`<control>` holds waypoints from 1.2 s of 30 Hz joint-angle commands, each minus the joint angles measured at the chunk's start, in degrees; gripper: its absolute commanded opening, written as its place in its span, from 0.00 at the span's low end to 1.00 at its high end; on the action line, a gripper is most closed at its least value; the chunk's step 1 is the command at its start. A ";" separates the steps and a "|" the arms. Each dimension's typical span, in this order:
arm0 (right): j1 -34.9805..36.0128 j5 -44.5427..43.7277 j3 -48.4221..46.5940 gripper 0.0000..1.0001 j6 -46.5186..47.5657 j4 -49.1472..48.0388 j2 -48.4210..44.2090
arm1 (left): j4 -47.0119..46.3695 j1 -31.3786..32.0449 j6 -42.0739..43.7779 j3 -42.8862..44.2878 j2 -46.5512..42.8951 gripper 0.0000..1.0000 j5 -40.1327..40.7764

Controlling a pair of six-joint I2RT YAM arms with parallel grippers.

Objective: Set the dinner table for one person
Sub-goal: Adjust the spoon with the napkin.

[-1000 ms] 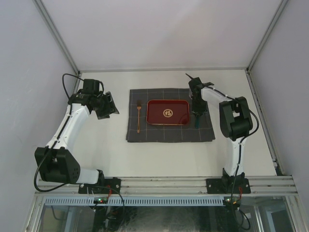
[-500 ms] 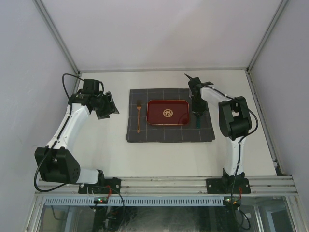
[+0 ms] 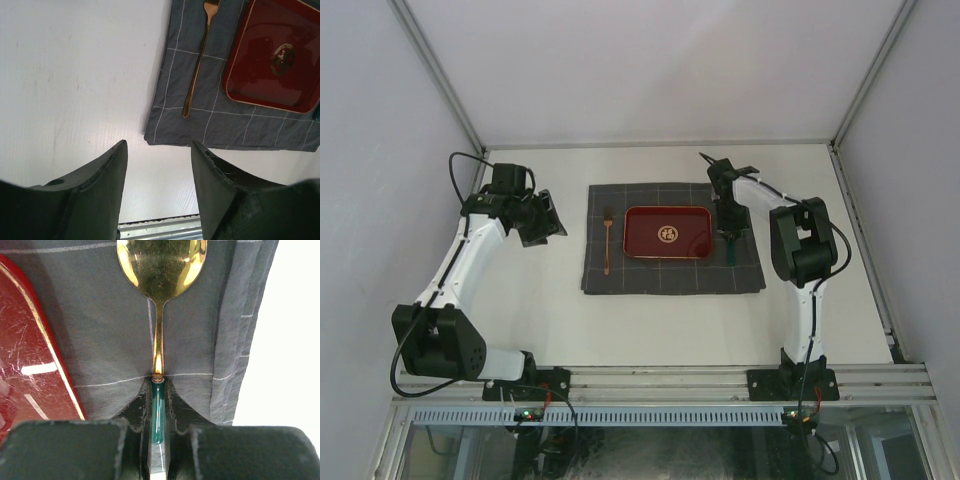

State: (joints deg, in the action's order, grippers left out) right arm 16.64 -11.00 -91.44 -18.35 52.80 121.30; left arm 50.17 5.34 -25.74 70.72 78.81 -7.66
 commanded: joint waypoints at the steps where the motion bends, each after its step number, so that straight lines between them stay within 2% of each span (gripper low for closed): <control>1: 0.23 -1.91 -1.94 0.00 1.67 0.11 1.54 | -1.59 0.33 0.62 -0.35 -0.28 0.58 0.16; 10: 0.38 -2.78 -1.99 0.00 0.95 0.45 1.82 | -1.48 0.37 0.47 -0.29 -0.14 0.58 -0.11; 21: 0.83 -4.17 -1.75 0.19 0.03 1.14 0.93 | -1.70 0.37 0.33 -0.46 -0.09 0.58 -0.31; 26: 1.40 -4.99 -1.87 0.21 -0.09 1.57 0.03 | -1.70 0.32 0.40 -0.54 -0.36 0.59 -0.19; 30: 1.99 -4.75 -1.99 0.27 -0.54 1.78 -1.03 | -1.89 0.35 0.42 -0.88 -0.77 0.59 -0.50; 36: 3.06 -3.76 -2.25 0.30 -1.61 1.76 -3.76 | -2.27 0.33 0.33 -1.17 -1.87 0.59 -1.15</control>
State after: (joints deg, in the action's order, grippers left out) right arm 18.63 -14.72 -92.20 -18.33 54.06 121.73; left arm 49.58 5.37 -25.82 69.73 78.87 -7.77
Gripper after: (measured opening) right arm 0.290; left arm 0.589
